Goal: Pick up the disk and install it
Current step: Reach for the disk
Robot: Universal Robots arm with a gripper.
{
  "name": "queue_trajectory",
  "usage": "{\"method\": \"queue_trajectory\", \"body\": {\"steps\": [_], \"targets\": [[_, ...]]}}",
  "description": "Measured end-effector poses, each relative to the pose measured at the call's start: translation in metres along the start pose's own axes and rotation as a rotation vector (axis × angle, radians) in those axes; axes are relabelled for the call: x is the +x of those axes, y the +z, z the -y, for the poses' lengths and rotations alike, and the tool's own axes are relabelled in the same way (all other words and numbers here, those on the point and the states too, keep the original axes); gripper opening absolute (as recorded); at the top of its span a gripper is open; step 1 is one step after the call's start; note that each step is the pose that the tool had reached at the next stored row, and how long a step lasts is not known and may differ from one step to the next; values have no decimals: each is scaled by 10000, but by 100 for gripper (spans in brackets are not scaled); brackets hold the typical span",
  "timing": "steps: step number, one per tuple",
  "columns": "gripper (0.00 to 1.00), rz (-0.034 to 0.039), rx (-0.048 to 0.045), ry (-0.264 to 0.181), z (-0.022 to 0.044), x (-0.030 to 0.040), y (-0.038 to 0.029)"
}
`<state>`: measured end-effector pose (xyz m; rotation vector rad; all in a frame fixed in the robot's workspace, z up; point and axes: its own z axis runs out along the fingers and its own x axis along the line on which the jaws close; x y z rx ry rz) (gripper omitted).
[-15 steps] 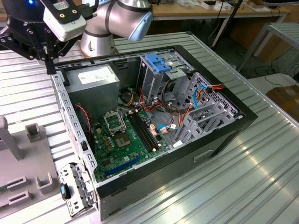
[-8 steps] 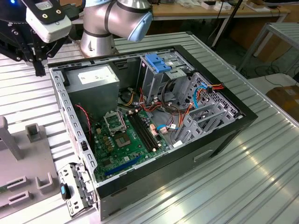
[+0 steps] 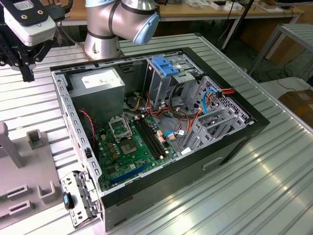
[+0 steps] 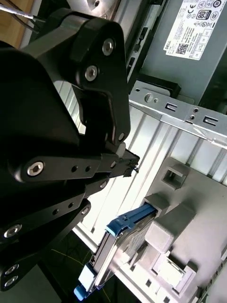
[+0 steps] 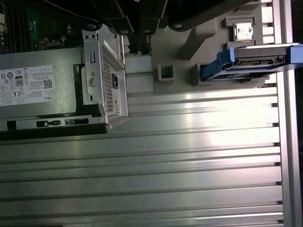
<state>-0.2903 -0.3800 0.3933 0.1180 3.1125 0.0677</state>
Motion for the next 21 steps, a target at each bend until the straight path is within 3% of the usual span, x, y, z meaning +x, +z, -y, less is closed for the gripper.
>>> {"method": "queue_trajectory", "body": {"steps": [7,15,21], "targets": [[11,0,1,0,-26,213,-4],[11,0,0,0,-17,726,-17],[11,0,1,-1,-16,738,-18]]}}
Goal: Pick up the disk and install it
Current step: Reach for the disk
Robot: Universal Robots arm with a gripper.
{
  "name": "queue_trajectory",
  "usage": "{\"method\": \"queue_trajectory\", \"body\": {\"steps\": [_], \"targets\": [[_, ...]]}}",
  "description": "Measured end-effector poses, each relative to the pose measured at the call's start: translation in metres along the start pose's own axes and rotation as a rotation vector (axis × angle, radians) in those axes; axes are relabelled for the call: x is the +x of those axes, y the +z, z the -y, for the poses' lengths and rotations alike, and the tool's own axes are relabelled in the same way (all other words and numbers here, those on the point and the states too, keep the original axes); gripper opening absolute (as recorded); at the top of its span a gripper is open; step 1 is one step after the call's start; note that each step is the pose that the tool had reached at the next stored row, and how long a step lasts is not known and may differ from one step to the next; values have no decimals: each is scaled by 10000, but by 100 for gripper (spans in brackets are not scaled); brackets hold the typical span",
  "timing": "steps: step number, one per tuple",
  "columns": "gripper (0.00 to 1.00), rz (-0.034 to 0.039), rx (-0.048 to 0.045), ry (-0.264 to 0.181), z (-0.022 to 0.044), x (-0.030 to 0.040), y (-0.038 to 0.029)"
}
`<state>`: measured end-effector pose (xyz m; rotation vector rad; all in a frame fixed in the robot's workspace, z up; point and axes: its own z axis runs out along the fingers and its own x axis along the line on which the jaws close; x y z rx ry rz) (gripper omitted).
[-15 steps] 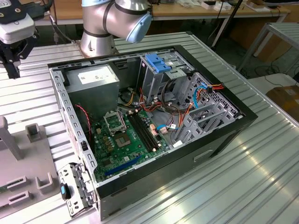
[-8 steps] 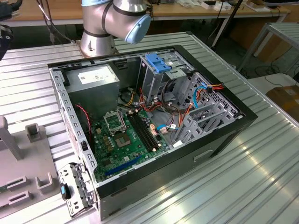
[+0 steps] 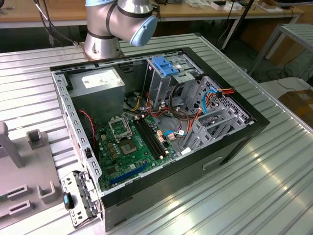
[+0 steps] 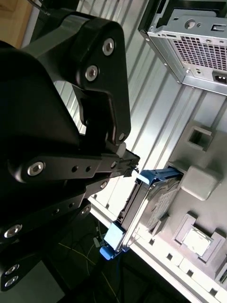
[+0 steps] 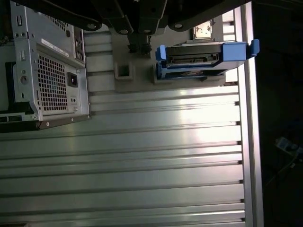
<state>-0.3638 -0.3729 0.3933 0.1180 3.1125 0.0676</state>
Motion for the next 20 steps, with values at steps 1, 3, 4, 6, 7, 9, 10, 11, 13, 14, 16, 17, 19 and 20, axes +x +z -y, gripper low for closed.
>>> {"method": "queue_trajectory", "body": {"steps": [1,3,4,6,7,9,10,11,13,14,16,17,19,20], "targets": [[11,1,-1,0,0,0,0],[11,1,0,2,1,13,0],[11,1,-1,1,2,34,-1],[11,0,0,-1,8,101,-3],[11,1,-1,-1,14,185,-5],[11,0,-1,1,24,327,-9],[11,-1,-2,0,33,432,-12],[11,1,-4,0,39,517,-14],[11,-1,-3,0,47,631,-18],[11,0,-3,1,51,682,-19],[11,0,-4,-1,52,691,-19],[11,1,-4,0,57,753,-21],[11,0,-3,1,61,812,-23],[11,0,-3,1,61,813,-22]]}}
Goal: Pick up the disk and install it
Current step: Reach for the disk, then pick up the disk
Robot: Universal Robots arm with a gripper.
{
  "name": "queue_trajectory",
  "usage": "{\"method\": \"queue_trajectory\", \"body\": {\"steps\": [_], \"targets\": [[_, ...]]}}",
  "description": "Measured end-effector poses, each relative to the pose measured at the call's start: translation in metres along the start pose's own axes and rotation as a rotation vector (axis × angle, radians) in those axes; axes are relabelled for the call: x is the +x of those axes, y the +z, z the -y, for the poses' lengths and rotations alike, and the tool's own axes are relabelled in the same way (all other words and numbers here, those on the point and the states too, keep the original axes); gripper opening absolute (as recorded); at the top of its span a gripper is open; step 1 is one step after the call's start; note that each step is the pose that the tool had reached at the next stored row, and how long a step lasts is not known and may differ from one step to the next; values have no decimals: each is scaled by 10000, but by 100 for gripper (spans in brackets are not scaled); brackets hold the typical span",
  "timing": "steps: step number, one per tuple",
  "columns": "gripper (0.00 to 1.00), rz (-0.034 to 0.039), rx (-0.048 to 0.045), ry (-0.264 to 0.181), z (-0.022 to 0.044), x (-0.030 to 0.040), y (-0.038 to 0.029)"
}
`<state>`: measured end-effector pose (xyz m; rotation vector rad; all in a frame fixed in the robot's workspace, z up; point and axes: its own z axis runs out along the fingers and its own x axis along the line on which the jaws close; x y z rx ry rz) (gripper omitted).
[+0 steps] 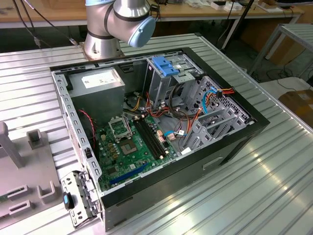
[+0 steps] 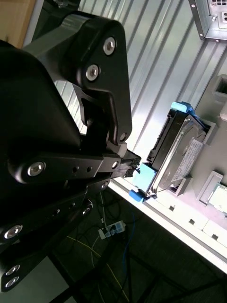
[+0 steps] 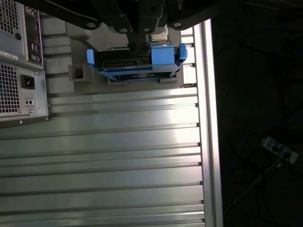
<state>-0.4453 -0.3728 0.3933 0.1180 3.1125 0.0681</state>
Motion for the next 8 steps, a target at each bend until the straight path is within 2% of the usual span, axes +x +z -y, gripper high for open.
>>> {"method": "queue_trajectory", "body": {"steps": [8], "targets": [[11,0,0,-2,0,3,0]]}}
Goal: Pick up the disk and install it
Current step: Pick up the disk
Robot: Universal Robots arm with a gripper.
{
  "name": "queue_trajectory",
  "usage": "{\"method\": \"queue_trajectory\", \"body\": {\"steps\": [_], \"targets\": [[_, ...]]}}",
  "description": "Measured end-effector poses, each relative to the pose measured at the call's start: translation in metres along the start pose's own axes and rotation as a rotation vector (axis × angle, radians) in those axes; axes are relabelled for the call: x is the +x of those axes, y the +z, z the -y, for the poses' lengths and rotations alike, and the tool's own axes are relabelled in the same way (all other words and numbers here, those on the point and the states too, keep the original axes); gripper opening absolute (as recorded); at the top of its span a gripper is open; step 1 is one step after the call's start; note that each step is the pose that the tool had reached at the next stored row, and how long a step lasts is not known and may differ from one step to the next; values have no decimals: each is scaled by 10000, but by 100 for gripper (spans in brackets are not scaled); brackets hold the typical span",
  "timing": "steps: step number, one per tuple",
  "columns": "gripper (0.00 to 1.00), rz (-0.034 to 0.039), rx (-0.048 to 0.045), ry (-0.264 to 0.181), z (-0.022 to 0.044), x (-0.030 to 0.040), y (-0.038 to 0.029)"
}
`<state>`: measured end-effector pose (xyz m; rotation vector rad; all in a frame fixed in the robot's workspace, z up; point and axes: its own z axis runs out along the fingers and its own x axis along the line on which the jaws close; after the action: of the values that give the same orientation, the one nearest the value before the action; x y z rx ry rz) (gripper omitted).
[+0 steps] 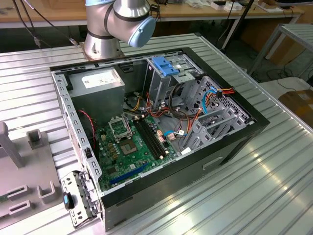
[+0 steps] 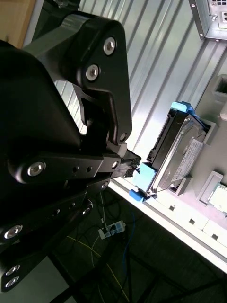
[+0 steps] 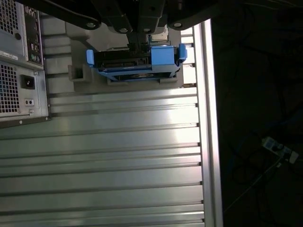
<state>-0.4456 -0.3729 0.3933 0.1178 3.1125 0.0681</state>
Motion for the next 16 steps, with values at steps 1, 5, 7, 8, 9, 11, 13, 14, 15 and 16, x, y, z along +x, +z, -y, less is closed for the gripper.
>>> {"method": "queue_trajectory", "body": {"steps": [1,5,7,8,9,11,13,14,15,16], "targets": [[11,-1,-1,-9,0,0,0],[11,-48,-26,-1064,1,1,0],[11,-66,-36,-1465,1,1,0],[11,-74,-41,-1662,1,1,0],[11,-84,-46,-1879,1,1,0],[11,-103,-57,-2327,1,1,2],[11,-144,-79,-3230,1,1,11],[11,-158,-86,-3529,1,1,14],[11,-166,-91,-3702,2,1,16],[11,-177,-97,-3964,2,1,19]]}}
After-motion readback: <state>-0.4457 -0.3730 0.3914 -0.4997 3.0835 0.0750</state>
